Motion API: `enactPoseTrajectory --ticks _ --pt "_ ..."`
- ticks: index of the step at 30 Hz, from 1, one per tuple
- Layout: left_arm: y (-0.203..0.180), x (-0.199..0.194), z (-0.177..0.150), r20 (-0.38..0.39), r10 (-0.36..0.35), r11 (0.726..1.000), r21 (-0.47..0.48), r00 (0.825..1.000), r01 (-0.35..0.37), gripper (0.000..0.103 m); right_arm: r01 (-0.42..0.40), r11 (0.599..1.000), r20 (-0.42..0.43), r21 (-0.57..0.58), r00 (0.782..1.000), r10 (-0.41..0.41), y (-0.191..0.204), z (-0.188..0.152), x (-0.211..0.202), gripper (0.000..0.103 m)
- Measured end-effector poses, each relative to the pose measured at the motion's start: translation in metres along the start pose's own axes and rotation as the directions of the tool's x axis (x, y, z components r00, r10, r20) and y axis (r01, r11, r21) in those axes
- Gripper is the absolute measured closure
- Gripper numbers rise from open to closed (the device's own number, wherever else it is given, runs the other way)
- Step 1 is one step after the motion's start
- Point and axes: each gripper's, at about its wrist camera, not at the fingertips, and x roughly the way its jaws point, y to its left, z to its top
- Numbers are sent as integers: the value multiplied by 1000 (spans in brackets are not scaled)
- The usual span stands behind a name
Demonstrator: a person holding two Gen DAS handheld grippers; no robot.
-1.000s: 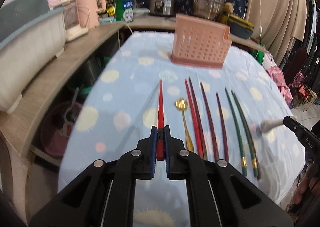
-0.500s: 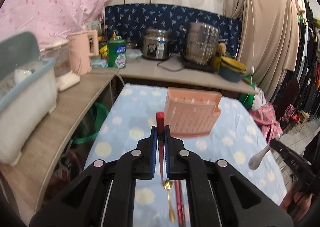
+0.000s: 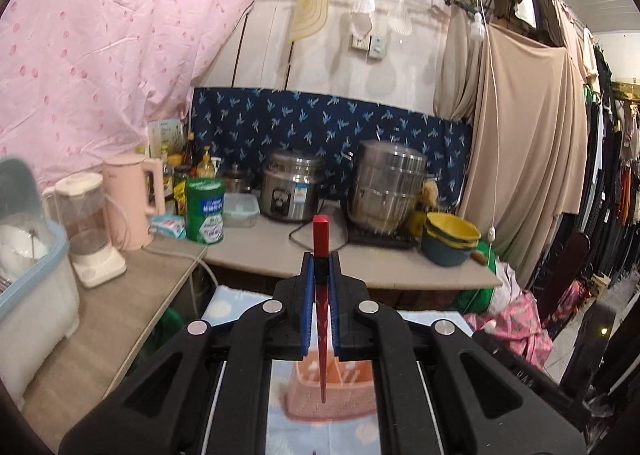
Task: Organize utensils
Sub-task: 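Lower the red chopstick and white spoon into the pink holder and open both tools, then withdraw both tools from the holder back over the chopsticks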
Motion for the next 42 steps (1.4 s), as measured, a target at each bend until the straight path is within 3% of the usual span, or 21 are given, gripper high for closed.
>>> enactPoseTrajectory --ticks 4,12,18,22,23,25,26,33,36,42 --pt "-3 26 3 33 18 1000 6 999 -18 96 1 1000 -13 -7 1000 -1 -1 3 29 97" --pt "11 81 -29 -75 35 999 -5 997 -36 96 47 999 -94 -11 994 -48 -18 -20 71 96" --pt "18 97 -51 -127 47 999 -1 991 -48 96 93 996 -132 -19 987 -94 -33 -39 90 96" --pt "19 102 -60 -148 49 999 -3 988 -50 95 111 993 -146 -33 983 -115 -37 -47 94 91" --pt "20 101 -61 -148 55 998 -5 987 -57 93 119 992 -138 -38 983 -123 -37 -48 92 87" --pt "21 99 -63 -150 74 997 -11 986 -77 66 126 991 -122 -41 984 -130 -36 -47 87 79" --pt "22 96 -64 -142 73 997 -17 987 -76 62 127 991 -114 -42 985 -131 -36 -47 83 74" --pt "23 66 -65 -119 75 997 -10 990 -77 53 126 991 -63 -50 990 -129 -25 -45 40 69" --pt "20 43 -69 -116 77 997 0 990 -78 41 135 988 -42 -72 990 -138 -16 -50 14 62" --pt "17 -4 -96 -162 65 998 30 985 -61 39 164 980 -32 -115 985 -169 1 -78 -44 56"
